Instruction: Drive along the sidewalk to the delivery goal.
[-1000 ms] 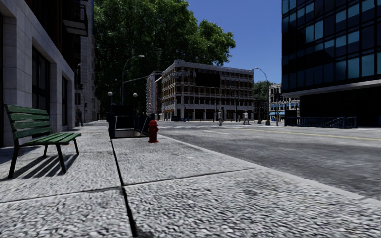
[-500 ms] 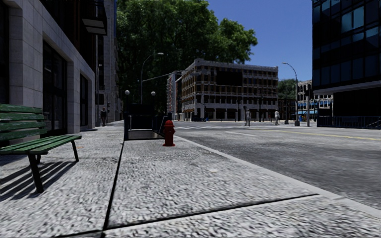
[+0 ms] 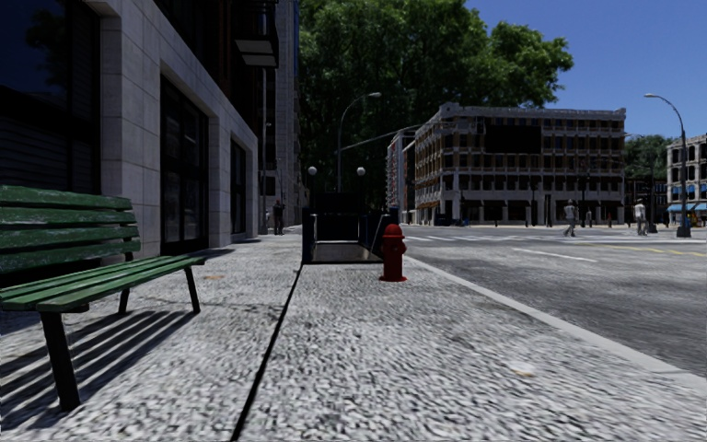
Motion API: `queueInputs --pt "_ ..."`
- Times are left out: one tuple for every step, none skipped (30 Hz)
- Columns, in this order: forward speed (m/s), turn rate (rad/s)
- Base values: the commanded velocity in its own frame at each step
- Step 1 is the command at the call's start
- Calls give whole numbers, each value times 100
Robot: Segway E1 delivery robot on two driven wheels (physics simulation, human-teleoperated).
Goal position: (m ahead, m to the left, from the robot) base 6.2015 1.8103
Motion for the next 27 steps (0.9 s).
queueInputs --pt "172 25" --pt "172 25" --pt "172 25" --pt "166 31" --pt "160 36" --pt "160 36" --pt "156 41" --pt "155 42" --pt "155 42" --pt "155 42" --pt "155 42" --pt "155 42" --pt "155 37" --pt "155 37" --pt "155 25" --pt "155 13" --pt "155 2" --pt "155 2" --pt "155 0" --pt "155 0" --pt "155 0" --pt "155 0" --pt "155 9" --pt "155 18" --pt "155 18" --pt "155 21" --pt "155 22"
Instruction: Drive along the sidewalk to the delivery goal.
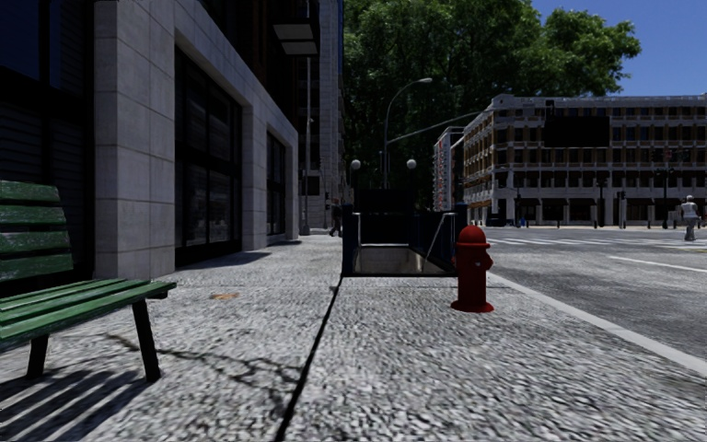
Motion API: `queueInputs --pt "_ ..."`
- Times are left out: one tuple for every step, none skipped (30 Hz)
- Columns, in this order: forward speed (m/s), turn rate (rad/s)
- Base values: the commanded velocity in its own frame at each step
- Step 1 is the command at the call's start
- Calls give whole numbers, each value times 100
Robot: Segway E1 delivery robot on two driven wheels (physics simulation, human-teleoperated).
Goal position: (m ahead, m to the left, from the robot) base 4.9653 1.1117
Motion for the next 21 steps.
queueInputs --pt "155 22" --pt "155 22" --pt "155 22" --pt "155 22" --pt "154 22" --pt "154 22" --pt "154 22" --pt "154 22" --pt "154 25" --pt "154 25" --pt "154 30" --pt "154 37" --pt "154 40" --pt "154 40" --pt "154 42" --pt "154 42" --pt "154 43" --pt "154 43" --pt "155 43" --pt "156 43" --pt "156 44"
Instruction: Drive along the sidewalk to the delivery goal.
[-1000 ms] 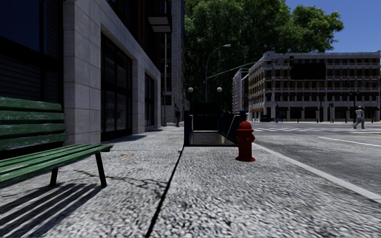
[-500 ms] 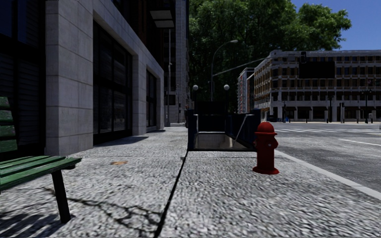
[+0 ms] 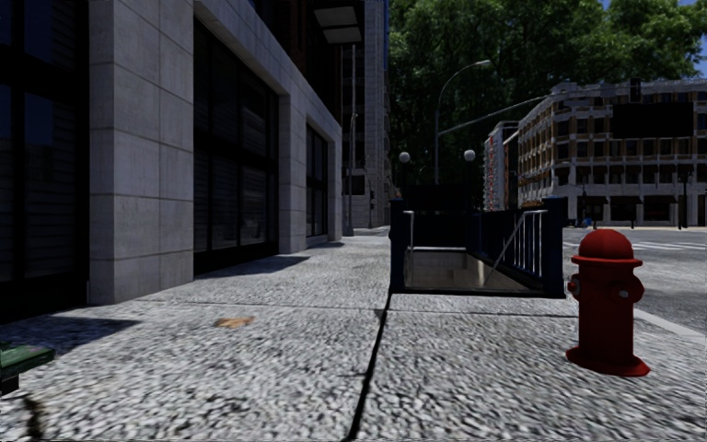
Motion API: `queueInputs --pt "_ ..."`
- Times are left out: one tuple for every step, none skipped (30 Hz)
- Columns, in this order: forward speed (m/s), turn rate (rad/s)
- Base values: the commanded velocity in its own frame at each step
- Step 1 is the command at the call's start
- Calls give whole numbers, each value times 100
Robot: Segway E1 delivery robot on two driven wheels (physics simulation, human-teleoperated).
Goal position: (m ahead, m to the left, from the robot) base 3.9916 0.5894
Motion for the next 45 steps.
queueInputs --pt "156 44" --pt "156 45" --pt "156 46" --pt "156 48" --pt "156 48" --pt "157 51" --pt "158 52" --pt "161 53" --pt "161 53" --pt "163 54" --pt "165 54" --pt "165 54" --pt "165 54" --pt "165 54" --pt "165 54" --pt "165 54" --pt "165 54" --pt "165 54" --pt "165 54" --pt "165 54" --pt "165 54" --pt "165 54" --pt "165 54" --pt "165 51" --pt "165 51" --pt "165 43" --pt "165 40" --pt "165 40" --pt "165 40" --pt "165 41" --pt "165 41" --pt "165 36" --pt "165 36" --pt "165 0" --pt "165 0" --pt "165 0" --pt "165 0" --pt "165 0" --pt "165 0" --pt "165 0" --pt "165 0" --pt "165 0" --pt "164 0" --pt "164 0" --pt "164 0"
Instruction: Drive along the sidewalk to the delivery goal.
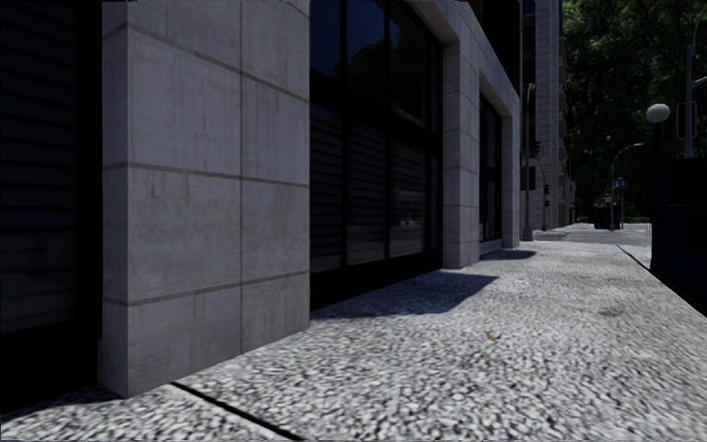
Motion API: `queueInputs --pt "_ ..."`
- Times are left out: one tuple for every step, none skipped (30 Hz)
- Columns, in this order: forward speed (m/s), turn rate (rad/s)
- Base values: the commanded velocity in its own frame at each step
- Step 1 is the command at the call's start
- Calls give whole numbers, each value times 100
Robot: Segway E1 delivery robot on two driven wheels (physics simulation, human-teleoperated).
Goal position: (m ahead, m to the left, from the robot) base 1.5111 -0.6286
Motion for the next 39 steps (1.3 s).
queueInputs --pt "164 0" --pt "164 0" --pt "164 0" --pt "163 0" --pt "163 0" --pt "163 0" --pt "163 0" --pt "163 0" --pt "163 0" --pt "163 0" --pt "163 0" --pt "163 0" --pt "163 0" --pt "163 0" --pt "163 0" --pt "162 0" --pt "153 -25" --pt "153 -25" --pt "142 -50" --pt "133 -63" --pt "117 -66" --pt "117 -66" --pt "111 -66" --pt "109 -67" --pt "108 -67" --pt "108 -67" --pt "108 -67" --pt "108 -67" --pt "108 -67" --pt "108 -67" --pt "108 -67" --pt "108 -67" --pt "108 -67" --pt "108 -67" --pt "107 -67" --pt "107 -64" --pt "106 -47" --pt "106 -47" --pt "106 0"
